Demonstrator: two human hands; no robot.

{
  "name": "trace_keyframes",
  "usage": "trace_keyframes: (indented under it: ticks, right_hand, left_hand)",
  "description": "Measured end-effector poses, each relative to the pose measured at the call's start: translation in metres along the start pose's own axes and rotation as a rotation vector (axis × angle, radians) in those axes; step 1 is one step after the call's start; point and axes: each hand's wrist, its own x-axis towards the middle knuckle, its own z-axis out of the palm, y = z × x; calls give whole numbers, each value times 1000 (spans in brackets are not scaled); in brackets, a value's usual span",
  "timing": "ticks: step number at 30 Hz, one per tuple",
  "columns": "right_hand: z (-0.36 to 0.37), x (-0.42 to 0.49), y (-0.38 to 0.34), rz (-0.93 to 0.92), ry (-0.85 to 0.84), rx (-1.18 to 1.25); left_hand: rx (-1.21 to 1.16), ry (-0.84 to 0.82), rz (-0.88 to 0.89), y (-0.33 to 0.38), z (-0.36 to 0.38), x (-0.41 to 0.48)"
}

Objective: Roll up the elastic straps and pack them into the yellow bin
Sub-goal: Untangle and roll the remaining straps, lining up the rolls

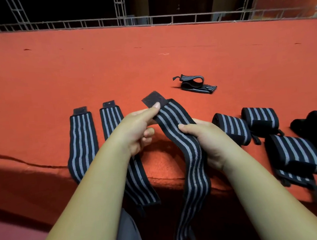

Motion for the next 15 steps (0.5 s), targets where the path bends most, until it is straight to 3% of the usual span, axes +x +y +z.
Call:
trace_keyframes:
  ticks: [4, 7, 10, 15]
  right_hand:
    - [-2, 1, 2, 85, -19, -66]
    - [0, -3, 4, 210, -86, -158]
    - [1, -5, 7, 314, -152, -196]
    - [-3, -3, 5, 286, -176, 86]
  left_hand:
    - [-236, 58, -56, 2, 0, -1]
    - [-343, 141, 21, 1, -2, 4]
    - [-303, 251, 168, -3, -5, 12]
    - [-109, 310, 312, -10, -13, 26]
